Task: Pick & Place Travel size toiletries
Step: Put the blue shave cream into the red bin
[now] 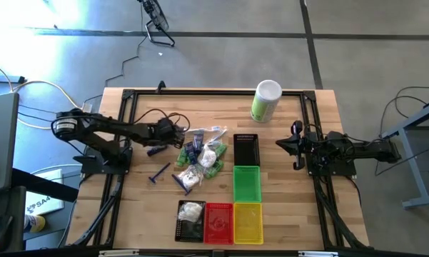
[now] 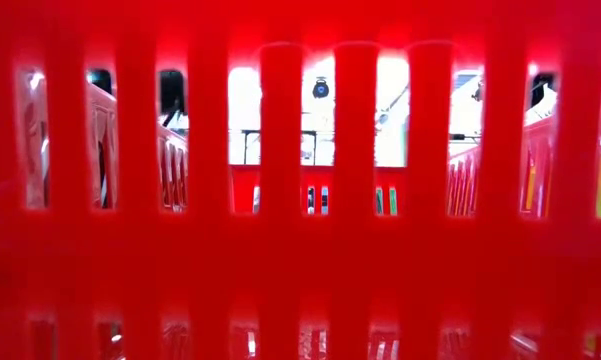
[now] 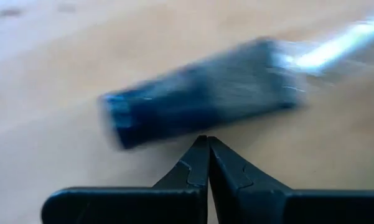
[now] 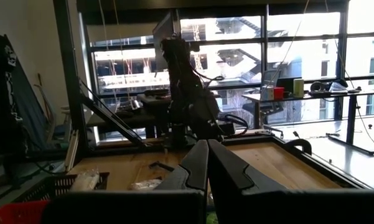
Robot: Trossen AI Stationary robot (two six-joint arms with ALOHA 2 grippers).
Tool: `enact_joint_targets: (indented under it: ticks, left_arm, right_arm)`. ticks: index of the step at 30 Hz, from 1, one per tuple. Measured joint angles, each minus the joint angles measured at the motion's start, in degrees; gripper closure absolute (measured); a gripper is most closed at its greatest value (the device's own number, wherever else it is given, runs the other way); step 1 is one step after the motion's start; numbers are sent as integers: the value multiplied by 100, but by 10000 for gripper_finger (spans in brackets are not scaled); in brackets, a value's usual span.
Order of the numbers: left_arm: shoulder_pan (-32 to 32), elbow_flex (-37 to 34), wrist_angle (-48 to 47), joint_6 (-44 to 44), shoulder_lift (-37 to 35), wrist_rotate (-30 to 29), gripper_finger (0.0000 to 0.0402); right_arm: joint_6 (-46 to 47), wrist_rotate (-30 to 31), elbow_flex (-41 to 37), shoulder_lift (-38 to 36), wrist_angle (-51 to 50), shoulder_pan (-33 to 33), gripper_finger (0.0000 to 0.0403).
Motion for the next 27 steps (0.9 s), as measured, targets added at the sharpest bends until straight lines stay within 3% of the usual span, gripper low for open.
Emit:
enact_joint_targets:
  ticks: [14, 22, 27]
  left_arm:
    - [-209, 1686, -1961, 2864, -404, -170, 401]
    - [-208, 1778, -2109, 4348, -407, -256, 397]
    - [-136, 1778, -2251, 4602, -407, -250, 364]
  right_arm:
    - [0, -9, 0, 2, 5, 1, 401]
    - [-172, -7, -2, 1, 255, 0, 401]
    - [-441, 4, 0, 0, 278, 0, 401]
